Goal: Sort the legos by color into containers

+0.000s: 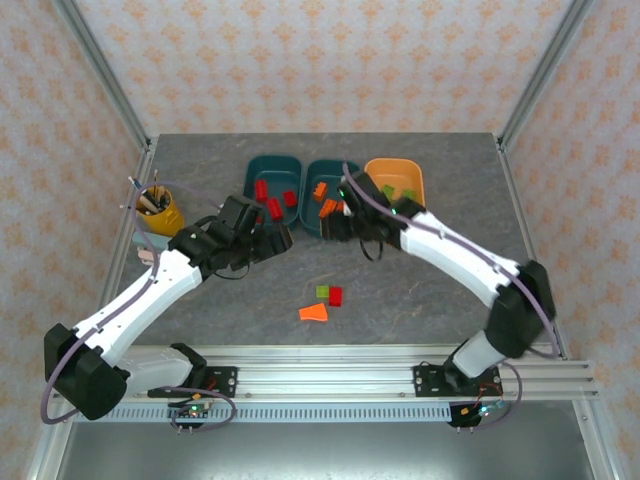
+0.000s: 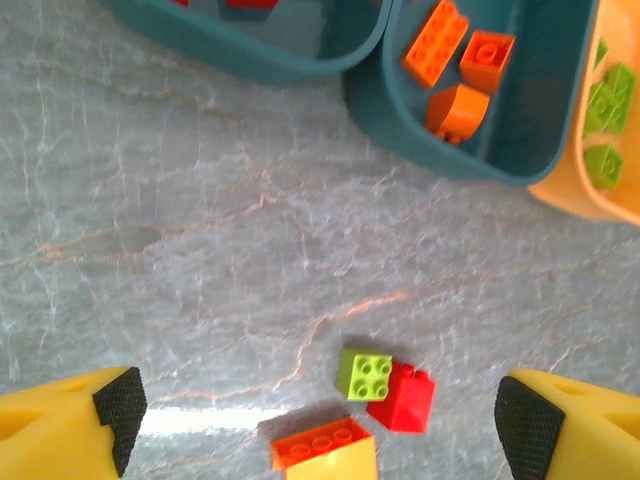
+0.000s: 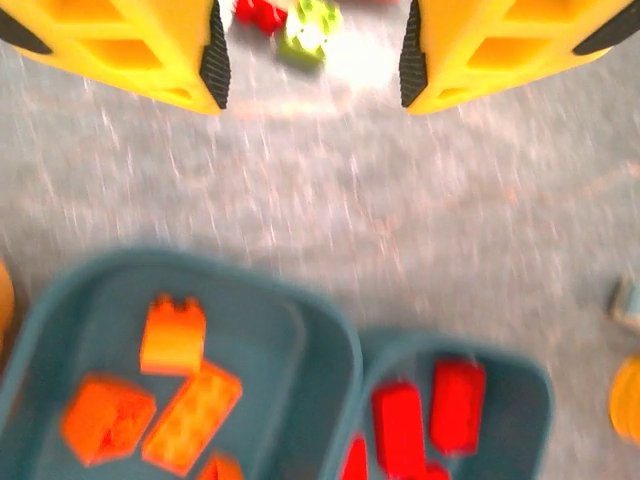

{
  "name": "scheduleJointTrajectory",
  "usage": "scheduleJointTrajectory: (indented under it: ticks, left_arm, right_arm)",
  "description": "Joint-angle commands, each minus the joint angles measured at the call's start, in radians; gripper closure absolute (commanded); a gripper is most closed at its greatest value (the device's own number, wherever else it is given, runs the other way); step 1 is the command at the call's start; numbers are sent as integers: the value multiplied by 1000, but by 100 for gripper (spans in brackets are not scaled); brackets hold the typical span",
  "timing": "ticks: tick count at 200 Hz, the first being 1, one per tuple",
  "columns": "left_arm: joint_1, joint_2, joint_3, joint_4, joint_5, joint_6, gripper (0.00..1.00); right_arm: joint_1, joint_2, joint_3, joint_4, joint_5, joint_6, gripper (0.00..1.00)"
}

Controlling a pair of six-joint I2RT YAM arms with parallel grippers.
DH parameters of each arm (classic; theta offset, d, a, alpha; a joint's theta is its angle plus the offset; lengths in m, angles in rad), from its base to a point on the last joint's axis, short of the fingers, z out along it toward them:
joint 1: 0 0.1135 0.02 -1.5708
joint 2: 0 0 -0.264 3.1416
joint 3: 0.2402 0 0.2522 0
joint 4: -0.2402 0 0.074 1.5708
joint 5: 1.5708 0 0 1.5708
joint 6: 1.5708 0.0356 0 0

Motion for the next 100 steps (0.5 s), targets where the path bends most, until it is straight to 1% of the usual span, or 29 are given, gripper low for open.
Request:
scheduleJointTrajectory:
  ticks: [1,25,44,72,100]
  left_arm:
    - [-47,14,-22,-59,27,35,8]
    - [-138,97,14,-54,10,12,11]
    - [-220,191,73,-57,-14,-6,15]
    - [-328,344,209,-109,-70,-19,20]
    - [-397,478,311,-132,-94,-11,23]
  right_arm:
    - [54,-147,-173,-42,80,-31,45]
    - [120,-289,-320,-125,120,15,41]
    - [137,-408,-386,-174,133,60,39]
    - [138,-528,-423,-257,146,111,40]
    - [138,-603,-431,-311,122,143,40]
